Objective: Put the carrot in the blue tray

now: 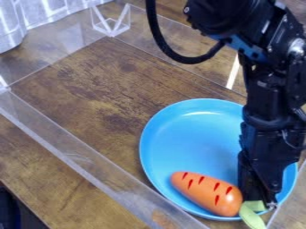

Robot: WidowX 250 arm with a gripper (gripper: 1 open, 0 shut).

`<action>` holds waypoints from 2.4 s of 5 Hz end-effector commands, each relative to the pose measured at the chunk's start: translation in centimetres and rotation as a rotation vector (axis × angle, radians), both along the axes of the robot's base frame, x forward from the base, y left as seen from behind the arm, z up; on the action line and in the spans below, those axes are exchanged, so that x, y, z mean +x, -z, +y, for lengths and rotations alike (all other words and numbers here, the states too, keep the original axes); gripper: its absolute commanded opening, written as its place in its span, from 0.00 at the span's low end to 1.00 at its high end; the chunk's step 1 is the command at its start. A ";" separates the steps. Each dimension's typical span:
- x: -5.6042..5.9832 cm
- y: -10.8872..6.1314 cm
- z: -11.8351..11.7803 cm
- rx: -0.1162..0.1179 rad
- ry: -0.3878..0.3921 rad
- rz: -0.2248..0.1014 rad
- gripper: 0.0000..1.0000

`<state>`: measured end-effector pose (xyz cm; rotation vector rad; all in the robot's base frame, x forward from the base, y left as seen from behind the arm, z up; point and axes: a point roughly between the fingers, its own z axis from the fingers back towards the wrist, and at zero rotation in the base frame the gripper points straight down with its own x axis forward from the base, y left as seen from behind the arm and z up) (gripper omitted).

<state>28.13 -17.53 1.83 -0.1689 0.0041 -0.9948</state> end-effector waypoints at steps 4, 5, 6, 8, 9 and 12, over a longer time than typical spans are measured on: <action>-1.2 0.5 0.9 0.021 -0.003 0.060 0.00; -1.2 0.4 1.0 0.023 -0.003 0.067 0.00; -1.3 0.3 1.1 0.025 -0.002 0.074 0.00; -0.9 -0.1 1.3 0.025 -0.004 0.079 1.00; -0.6 -0.5 1.3 0.032 0.004 0.077 0.00; 0.2 -1.5 1.4 0.051 0.020 0.076 0.00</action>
